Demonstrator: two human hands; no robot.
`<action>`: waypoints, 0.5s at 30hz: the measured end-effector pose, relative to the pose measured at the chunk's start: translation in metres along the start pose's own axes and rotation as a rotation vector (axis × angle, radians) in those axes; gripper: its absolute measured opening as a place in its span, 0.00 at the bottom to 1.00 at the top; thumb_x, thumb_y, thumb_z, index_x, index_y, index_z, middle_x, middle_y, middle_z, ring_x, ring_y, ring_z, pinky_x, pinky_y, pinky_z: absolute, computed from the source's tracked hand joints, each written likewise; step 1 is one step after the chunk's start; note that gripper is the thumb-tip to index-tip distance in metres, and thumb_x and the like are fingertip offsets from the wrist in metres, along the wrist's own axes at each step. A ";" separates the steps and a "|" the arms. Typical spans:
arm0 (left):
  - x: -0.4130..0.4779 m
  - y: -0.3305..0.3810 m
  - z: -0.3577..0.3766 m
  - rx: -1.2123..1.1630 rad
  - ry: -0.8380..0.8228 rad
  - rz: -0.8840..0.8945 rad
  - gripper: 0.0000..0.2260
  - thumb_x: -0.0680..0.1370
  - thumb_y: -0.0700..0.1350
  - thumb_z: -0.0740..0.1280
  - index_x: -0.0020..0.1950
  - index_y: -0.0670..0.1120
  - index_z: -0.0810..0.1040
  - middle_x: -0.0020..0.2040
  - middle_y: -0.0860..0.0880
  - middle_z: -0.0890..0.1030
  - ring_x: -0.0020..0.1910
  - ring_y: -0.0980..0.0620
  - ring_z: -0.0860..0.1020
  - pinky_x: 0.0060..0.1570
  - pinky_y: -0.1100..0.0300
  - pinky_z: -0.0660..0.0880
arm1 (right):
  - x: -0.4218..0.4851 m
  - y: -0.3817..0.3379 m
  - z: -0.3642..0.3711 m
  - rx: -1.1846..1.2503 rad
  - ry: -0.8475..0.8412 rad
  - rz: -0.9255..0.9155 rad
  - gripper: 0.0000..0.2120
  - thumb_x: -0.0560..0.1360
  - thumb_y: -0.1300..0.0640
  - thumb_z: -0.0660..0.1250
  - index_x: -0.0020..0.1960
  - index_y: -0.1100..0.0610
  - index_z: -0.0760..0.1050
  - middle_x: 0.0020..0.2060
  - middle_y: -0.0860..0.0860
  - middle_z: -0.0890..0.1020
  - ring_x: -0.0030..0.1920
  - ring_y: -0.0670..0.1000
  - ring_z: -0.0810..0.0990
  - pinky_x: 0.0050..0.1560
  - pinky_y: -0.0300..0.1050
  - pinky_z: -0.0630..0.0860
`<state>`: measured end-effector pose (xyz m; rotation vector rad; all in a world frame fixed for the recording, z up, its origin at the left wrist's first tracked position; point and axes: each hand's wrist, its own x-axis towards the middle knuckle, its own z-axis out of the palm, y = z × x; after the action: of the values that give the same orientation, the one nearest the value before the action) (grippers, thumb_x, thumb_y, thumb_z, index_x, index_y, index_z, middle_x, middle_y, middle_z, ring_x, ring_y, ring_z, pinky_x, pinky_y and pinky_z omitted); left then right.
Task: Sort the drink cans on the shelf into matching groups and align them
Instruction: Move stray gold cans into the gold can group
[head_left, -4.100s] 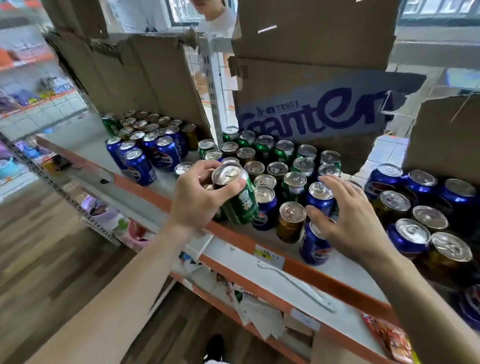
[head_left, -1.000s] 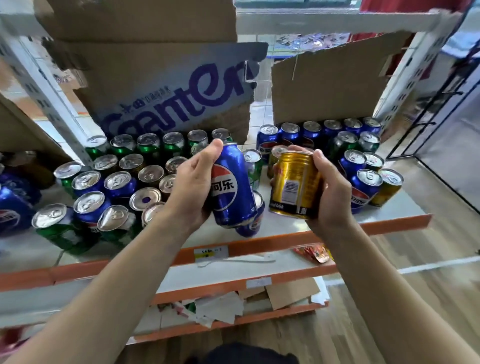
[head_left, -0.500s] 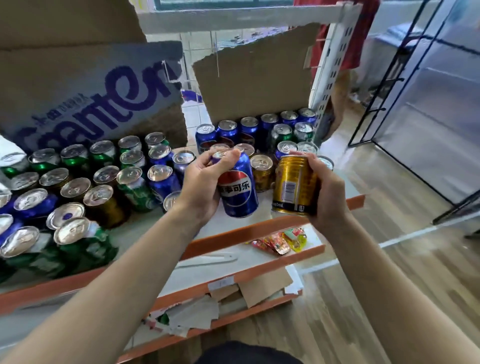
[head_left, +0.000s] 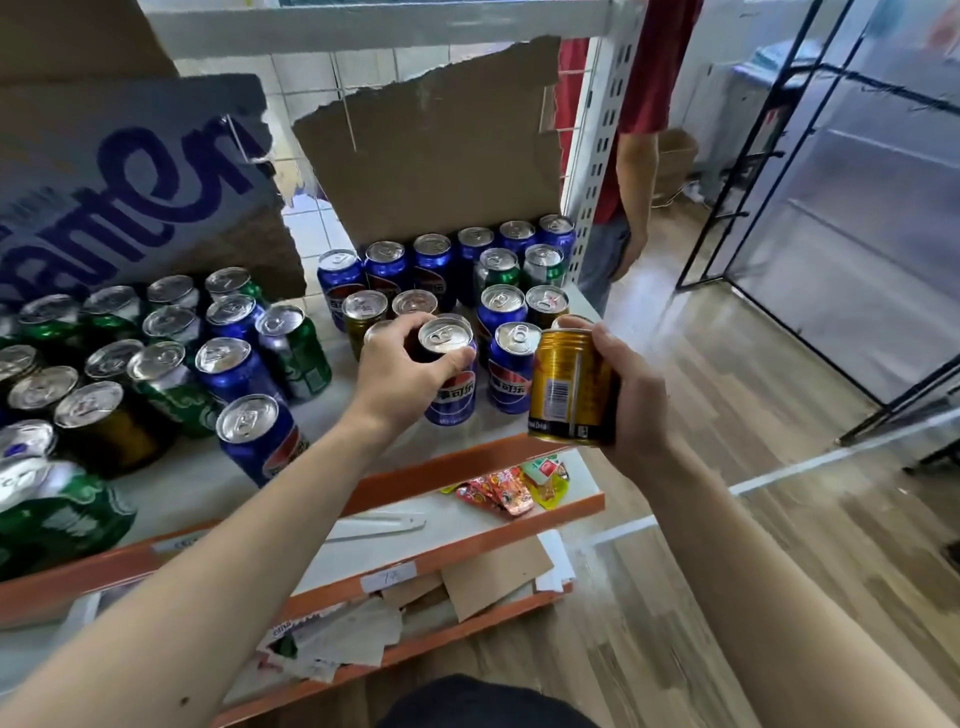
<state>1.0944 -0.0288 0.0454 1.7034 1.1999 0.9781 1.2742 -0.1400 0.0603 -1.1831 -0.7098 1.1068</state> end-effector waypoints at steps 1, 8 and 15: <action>0.001 -0.001 0.002 0.034 0.007 0.016 0.16 0.70 0.42 0.78 0.54 0.49 0.77 0.44 0.59 0.79 0.41 0.66 0.77 0.38 0.77 0.71 | 0.001 0.001 -0.002 -0.006 -0.004 0.006 0.25 0.72 0.42 0.60 0.64 0.53 0.75 0.51 0.55 0.83 0.50 0.53 0.84 0.42 0.48 0.80; -0.001 -0.017 0.018 0.354 0.006 0.188 0.24 0.71 0.44 0.77 0.64 0.40 0.76 0.58 0.45 0.81 0.57 0.48 0.77 0.57 0.64 0.71 | 0.006 0.004 -0.010 0.042 -0.073 0.062 0.26 0.72 0.40 0.60 0.66 0.51 0.70 0.54 0.58 0.78 0.50 0.54 0.83 0.45 0.53 0.82; -0.001 -0.020 0.010 0.617 -0.071 0.282 0.19 0.76 0.46 0.72 0.62 0.38 0.76 0.59 0.40 0.78 0.58 0.41 0.76 0.59 0.52 0.70 | 0.012 0.010 -0.009 -0.116 -0.127 0.141 0.43 0.56 0.33 0.79 0.64 0.52 0.75 0.50 0.54 0.84 0.51 0.56 0.85 0.49 0.53 0.82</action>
<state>1.0967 -0.0277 0.0231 2.4218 1.3220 0.7337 1.2833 -0.1321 0.0474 -1.2853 -0.8061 1.2816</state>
